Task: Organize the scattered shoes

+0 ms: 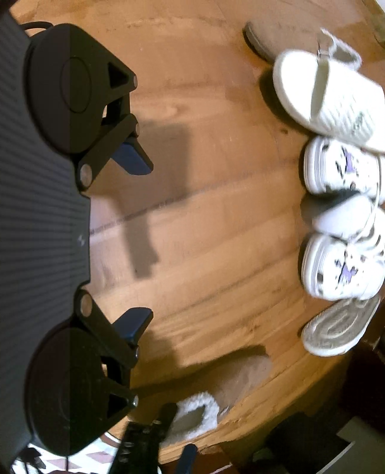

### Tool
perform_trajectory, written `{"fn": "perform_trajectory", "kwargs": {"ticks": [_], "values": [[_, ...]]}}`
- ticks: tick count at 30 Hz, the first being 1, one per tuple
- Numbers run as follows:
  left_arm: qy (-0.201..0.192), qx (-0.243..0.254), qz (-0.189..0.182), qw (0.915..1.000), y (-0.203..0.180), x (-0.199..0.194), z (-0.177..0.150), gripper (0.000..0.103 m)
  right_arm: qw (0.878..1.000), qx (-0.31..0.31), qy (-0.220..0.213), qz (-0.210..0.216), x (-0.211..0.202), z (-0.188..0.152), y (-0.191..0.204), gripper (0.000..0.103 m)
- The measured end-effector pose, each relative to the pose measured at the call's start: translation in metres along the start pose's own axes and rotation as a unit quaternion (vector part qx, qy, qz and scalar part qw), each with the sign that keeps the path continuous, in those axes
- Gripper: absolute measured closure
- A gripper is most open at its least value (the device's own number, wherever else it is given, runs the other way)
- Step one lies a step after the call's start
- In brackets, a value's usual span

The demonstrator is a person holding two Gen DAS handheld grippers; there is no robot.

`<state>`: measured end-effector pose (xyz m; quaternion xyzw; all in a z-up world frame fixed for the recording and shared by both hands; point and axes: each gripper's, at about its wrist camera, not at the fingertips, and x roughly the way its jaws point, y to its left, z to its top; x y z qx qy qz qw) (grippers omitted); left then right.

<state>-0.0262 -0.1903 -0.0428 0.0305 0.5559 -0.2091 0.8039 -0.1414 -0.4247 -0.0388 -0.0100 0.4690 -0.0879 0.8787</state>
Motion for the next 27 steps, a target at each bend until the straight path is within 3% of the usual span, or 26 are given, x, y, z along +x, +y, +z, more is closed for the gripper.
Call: {"fn": "perform_trajectory", "kwargs": {"ticks": [4, 8, 12, 16, 18, 21, 25, 27], "values": [[-0.010, -0.026, 0.021, 0.9994, 0.031, -0.008, -0.003, 0.006, 0.998, -0.011, 0.020, 0.053, 0.005, 0.005, 0.031, 0.013], [-0.041, -0.071, 0.058, 0.9950, 0.085, -0.022, 0.001, 0.006, 0.989, -0.047, 0.044, 0.131, 0.013, 0.030, 0.088, 0.013], [-0.080, -0.115, 0.096, 0.9855, 0.146, -0.043, 0.010, 0.010, 0.975, -0.108, 0.022, 0.192, 0.010, 0.073, 0.166, 0.013], [-0.102, -0.124, 0.150, 0.9757, 0.187, -0.051, 0.024, 0.010, 0.969, -0.154, -0.016, 0.191, 0.005, 0.105, 0.228, 0.013], [-0.105, -0.132, 0.161, 0.9725, 0.203, -0.047, 0.032, 0.010, 0.962, -0.145, -0.035, 0.228, 0.004, 0.121, 0.249, 0.013], [-0.117, -0.136, 0.163, 0.9703, 0.218, -0.041, 0.043, 0.010, 0.958, -0.153, -0.064, 0.233, 0.008, 0.138, 0.270, 0.013], [-0.123, -0.136, 0.149, 0.9717, 0.225, -0.028, 0.063, 0.010, 0.959, -0.167, -0.065, 0.218, 0.024, 0.151, 0.276, 0.013], [-0.122, -0.128, 0.146, 0.9733, 0.227, -0.022, 0.076, 0.010, 0.958, -0.161, -0.056, 0.230, 0.038, 0.154, 0.270, 0.013]]}}
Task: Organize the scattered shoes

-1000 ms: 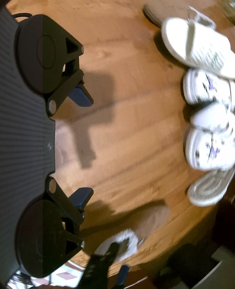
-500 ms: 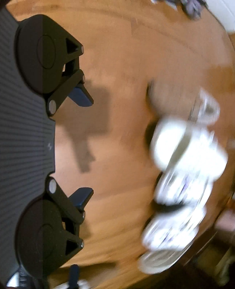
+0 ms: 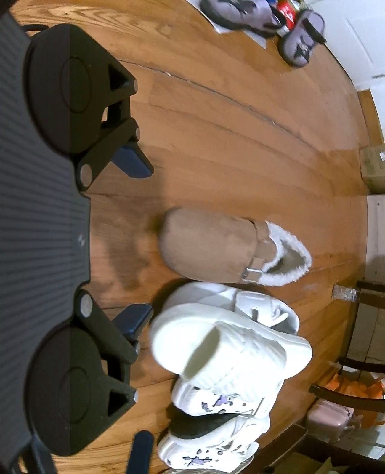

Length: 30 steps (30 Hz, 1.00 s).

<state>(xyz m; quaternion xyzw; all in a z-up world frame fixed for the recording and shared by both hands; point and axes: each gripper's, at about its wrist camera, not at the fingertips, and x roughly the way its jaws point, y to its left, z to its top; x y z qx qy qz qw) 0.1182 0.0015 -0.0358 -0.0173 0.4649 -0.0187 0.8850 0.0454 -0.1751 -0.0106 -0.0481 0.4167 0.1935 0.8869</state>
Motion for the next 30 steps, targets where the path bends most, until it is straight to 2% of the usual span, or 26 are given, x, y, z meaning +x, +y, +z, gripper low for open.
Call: {"fn": "perform_trajectory", "kwargs": {"ticks": [3, 10, 13, 15, 16, 18, 22, 25, 27, 29, 30], "values": [[0.007, 0.012, -0.012, 0.9998, -0.006, 0.010, 0.011, 0.010, 1.000, -0.009, 0.005, 0.004, 0.016, 0.000, -0.009, 0.024], [0.002, 0.045, -0.010, 0.9989, -0.005, 0.024, 0.040, 0.010, 0.999, -0.033, -0.007, -0.026, 0.043, 0.022, -0.007, 0.021], [0.003, 0.019, -0.026, 0.9995, 0.011, 0.039, 0.062, 0.010, 0.999, -0.039, -0.004, -0.034, 0.053, 0.032, -0.003, 0.021], [0.022, 0.000, -0.031, 0.9993, 0.021, 0.053, 0.077, 0.010, 0.999, -0.033, -0.005, -0.030, 0.058, 0.036, -0.002, 0.021], [0.034, -0.006, -0.025, 0.9991, 0.023, 0.058, 0.082, 0.010, 0.999, -0.033, -0.005, -0.029, 0.059, 0.037, -0.002, 0.021], [0.033, -0.005, -0.011, 0.9994, 0.023, 0.062, 0.088, 0.010, 0.999, -0.044, -0.006, -0.027, 0.060, 0.036, 0.001, 0.021], [0.030, -0.012, -0.008, 0.9994, 0.023, 0.074, 0.100, 0.007, 0.996, -0.080, -0.012, -0.045, 0.062, 0.031, 0.010, 0.020], [0.038, -0.022, 0.001, 0.9990, 0.025, 0.092, 0.111, 0.006, 0.996, -0.079, -0.006, -0.044, 0.067, 0.031, 0.013, 0.018], [0.065, -0.017, -0.009, 0.9977, 0.024, 0.108, 0.113, 0.003, 0.996, -0.076, -0.003, -0.044, 0.069, 0.032, 0.013, 0.018], [0.097, 0.000, 0.025, 0.9950, 0.017, 0.129, 0.105, 0.006, 0.996, -0.073, -0.002, -0.044, 0.069, 0.033, 0.013, 0.017], [0.097, -0.001, 0.033, 0.9948, 0.017, 0.134, 0.099, 0.010, 0.996, -0.072, -0.002, -0.045, 0.068, 0.033, 0.013, 0.017]]}}
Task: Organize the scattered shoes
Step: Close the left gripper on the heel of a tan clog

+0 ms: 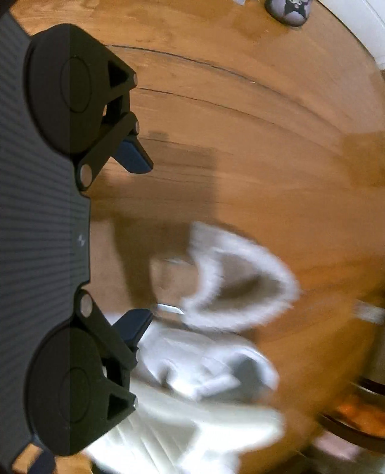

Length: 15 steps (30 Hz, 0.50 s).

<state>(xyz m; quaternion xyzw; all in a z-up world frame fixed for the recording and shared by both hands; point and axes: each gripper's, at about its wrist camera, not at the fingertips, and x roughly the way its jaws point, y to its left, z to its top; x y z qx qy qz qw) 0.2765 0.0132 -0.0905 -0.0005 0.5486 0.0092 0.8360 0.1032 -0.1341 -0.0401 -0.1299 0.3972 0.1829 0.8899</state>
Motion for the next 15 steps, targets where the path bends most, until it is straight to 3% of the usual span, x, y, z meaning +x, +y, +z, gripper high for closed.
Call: {"fn": "perform_trajectory", "kwargs": {"ticks": [1, 2, 4, 7, 10, 15], "values": [[-0.008, -0.009, -0.009, 0.9999, 0.001, 0.003, -0.004, 0.033, 1.000, 0.002, 0.000, -0.001, -0.001, 0.000, 0.000, 0.017], [-0.013, -0.023, -0.022, 0.9994, 0.004, 0.005, -0.008, 0.048, 1.000, 0.003, 0.000, -0.001, -0.001, 0.000, 0.000, 0.017], [-0.019, -0.055, -0.050, 0.9971, 0.009, 0.005, -0.014, 0.057, 1.000, 0.007, 0.002, 0.000, -0.001, 0.001, -0.001, 0.017], [-0.026, -0.056, -0.056, 0.9965, 0.008, 0.000, -0.016, 0.064, 1.000, 0.013, 0.005, 0.001, -0.001, 0.001, -0.004, 0.017], [-0.028, -0.068, -0.058, 0.9956, 0.013, -0.002, -0.019, 0.067, 1.000, 0.016, 0.005, 0.000, -0.002, -0.001, -0.005, 0.016], [-0.045, -0.041, -0.038, 0.9974, 0.018, -0.014, -0.035, 0.068, 1.000, 0.017, 0.009, -0.001, -0.004, -0.005, -0.010, 0.016]]}}
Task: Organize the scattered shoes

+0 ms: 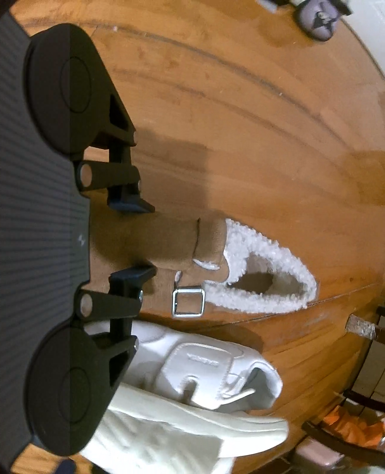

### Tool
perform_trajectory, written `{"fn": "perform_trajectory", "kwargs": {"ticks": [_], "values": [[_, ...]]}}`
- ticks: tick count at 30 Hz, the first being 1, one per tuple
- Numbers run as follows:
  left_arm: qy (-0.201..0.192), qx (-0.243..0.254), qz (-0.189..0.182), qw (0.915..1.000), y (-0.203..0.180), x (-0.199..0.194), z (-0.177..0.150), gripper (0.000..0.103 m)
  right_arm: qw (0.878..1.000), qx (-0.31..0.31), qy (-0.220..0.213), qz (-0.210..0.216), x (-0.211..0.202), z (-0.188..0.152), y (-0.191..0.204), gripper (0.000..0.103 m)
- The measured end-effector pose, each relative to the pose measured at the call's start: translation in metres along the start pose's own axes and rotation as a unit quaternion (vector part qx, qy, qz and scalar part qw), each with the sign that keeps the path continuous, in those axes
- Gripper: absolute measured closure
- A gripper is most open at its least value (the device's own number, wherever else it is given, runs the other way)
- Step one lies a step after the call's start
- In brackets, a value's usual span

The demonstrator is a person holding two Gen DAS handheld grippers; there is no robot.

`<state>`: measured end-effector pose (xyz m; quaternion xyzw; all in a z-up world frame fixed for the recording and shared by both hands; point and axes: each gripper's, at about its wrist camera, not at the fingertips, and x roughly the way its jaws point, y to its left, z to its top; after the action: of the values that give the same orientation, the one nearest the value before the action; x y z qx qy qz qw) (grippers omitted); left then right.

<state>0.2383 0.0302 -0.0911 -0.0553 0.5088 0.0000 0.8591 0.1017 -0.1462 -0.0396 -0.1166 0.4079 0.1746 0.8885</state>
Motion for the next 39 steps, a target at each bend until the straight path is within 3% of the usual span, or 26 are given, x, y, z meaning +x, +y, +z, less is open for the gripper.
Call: {"fn": "perform_trajectory", "kwargs": {"ticks": [4, 9, 14, 17, 18, 19, 21, 23, 26, 28, 30, 32, 33, 35, 39], "values": [[-0.022, 0.021, 0.006, 0.9995, 0.018, -0.027, -0.029, 0.068, 1.000, 0.006, 0.004, -0.002, -0.003, -0.003, -0.009, 0.016], [-0.049, 0.005, -0.012, 0.9987, 0.043, -0.070, -0.056, 0.069, 1.000, 0.022, 0.008, -0.003, -0.012, -0.012, -0.020, 0.016], [-0.057, 0.027, -0.024, 0.9977, 0.042, -0.106, -0.085, 0.070, 0.998, 0.055, 0.017, 0.015, -0.030, -0.029, -0.028, 0.014], [-0.058, 0.050, -0.031, 0.9966, 0.030, -0.125, -0.106, 0.077, 0.996, 0.082, 0.025, 0.027, -0.039, -0.043, -0.033, 0.014], [-0.057, 0.054, -0.040, 0.9961, 0.025, -0.130, -0.114, 0.084, 0.995, 0.093, 0.030, 0.032, -0.041, -0.050, -0.035, 0.014], [-0.056, 0.053, -0.049, 0.9958, 0.021, -0.132, -0.119, 0.103, 0.993, 0.103, 0.034, 0.037, -0.045, -0.058, -0.036, 0.014], [-0.051, 0.063, -0.062, 0.9948, 0.007, -0.138, -0.131, 0.103, 0.992, 0.113, 0.042, 0.043, -0.050, -0.071, -0.037, 0.013], [-0.056, 0.055, -0.035, 0.9963, 0.003, -0.141, -0.135, 0.102, 0.990, 0.120, 0.052, 0.046, -0.052, -0.084, -0.038, 0.013], [-0.065, 0.000, -0.004, 0.9979, 0.014, -0.141, -0.134, 0.090, 0.988, 0.130, 0.071, 0.048, -0.054, -0.102, -0.038, 0.013], [-0.065, -0.063, -0.003, 0.9959, 0.034, -0.135, -0.122, 0.051, 0.987, 0.134, 0.079, 0.050, -0.054, -0.109, -0.037, 0.013], [-0.066, -0.093, -0.004, 0.9935, 0.045, -0.130, -0.115, 0.047, 0.984, 0.140, 0.092, 0.056, -0.053, -0.117, -0.037, 0.013], [-0.069, -0.115, 0.005, 0.9910, 0.055, -0.120, -0.102, 0.036, 0.983, 0.144, 0.099, 0.063, -0.052, -0.120, -0.036, 0.013], [-0.068, -0.116, 0.011, 0.9909, 0.055, -0.115, -0.099, 0.028, 0.982, 0.145, 0.101, 0.065, -0.052, -0.121, -0.035, 0.013], [-0.067, -0.118, 0.022, 0.9904, 0.057, -0.101, -0.091, 0.026, 0.982, 0.144, 0.102, 0.063, -0.051, -0.121, -0.032, 0.013], [-0.049, -0.117, 0.032, 0.9914, 0.060, -0.062, -0.075, 0.009, 0.982, 0.143, 0.106, 0.065, -0.050, -0.121, -0.031, 0.013]]}}
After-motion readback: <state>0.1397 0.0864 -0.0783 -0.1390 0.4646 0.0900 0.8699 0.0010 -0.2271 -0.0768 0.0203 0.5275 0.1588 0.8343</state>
